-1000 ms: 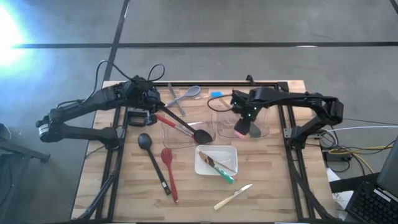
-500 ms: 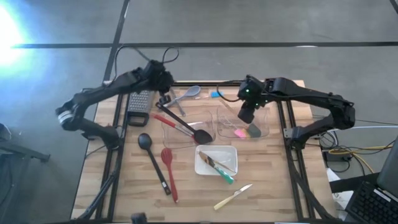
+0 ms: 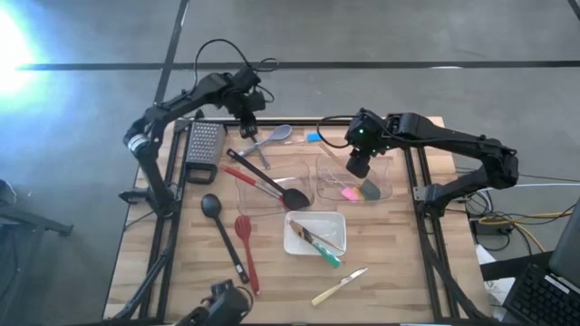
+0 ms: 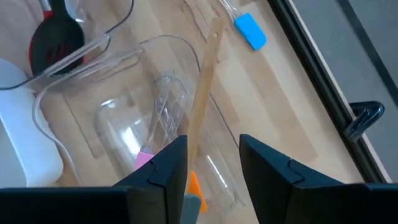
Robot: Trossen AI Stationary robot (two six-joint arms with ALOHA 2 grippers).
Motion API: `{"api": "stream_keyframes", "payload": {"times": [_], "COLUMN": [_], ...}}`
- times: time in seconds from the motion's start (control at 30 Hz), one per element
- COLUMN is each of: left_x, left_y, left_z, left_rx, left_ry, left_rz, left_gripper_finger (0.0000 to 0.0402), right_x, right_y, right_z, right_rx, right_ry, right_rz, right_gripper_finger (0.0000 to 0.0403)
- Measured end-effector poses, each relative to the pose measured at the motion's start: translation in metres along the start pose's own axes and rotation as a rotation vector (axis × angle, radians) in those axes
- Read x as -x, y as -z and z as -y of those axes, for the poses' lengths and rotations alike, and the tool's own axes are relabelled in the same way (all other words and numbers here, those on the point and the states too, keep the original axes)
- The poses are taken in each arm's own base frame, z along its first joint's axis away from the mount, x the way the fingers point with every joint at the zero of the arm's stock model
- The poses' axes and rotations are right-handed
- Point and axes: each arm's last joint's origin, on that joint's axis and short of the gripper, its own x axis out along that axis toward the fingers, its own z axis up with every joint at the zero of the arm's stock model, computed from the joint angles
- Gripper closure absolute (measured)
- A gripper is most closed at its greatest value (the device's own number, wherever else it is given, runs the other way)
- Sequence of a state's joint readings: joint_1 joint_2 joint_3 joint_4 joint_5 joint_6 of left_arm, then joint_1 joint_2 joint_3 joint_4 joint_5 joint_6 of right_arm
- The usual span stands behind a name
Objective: Pick & Place Kitchen Items
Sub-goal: Put the silver table knife into the white bin
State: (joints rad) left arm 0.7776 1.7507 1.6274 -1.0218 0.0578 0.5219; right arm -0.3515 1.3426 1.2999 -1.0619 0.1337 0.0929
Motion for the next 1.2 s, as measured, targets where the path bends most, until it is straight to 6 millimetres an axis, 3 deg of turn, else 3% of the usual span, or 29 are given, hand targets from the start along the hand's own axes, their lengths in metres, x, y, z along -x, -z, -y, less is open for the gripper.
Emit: {"api": "stream_keyframes", "payload": {"times": [0.13, 0.3, 0.77, 1.2], "left_x": [-0.014, -0.03, -0.061, -0.094], "left_y": [0.003, 0.009, 0.004, 0.007], "left_z": [0.001, 0.007, 0.035, 0.035], "left_rx": [-0.212, -0.556, -0.817, -0.848], "left_ry": [-0.044, -0.033, -0.017, 0.002], "left_rz": [-0.152, -0.271, -0.226, -0.275], "left_gripper_finger": [0.0209, 0.0197, 0.0223, 0.0246], "right_x": [0.0, 0.0, 0.0, -0.001], "right_y": [0.0, -0.003, -0.005, -0.005], "right_z": [0.0, 0.0, -0.001, -0.001], "right_rx": [0.025, 0.056, 0.114, 0.124], "right_ry": [-0.001, -0.003, -0.004, -0.004], "right_rz": [0.003, 0.032, 0.047, 0.053], "right_gripper_finger": [0.0271, 0.0275, 0.0262, 0.0264]}}
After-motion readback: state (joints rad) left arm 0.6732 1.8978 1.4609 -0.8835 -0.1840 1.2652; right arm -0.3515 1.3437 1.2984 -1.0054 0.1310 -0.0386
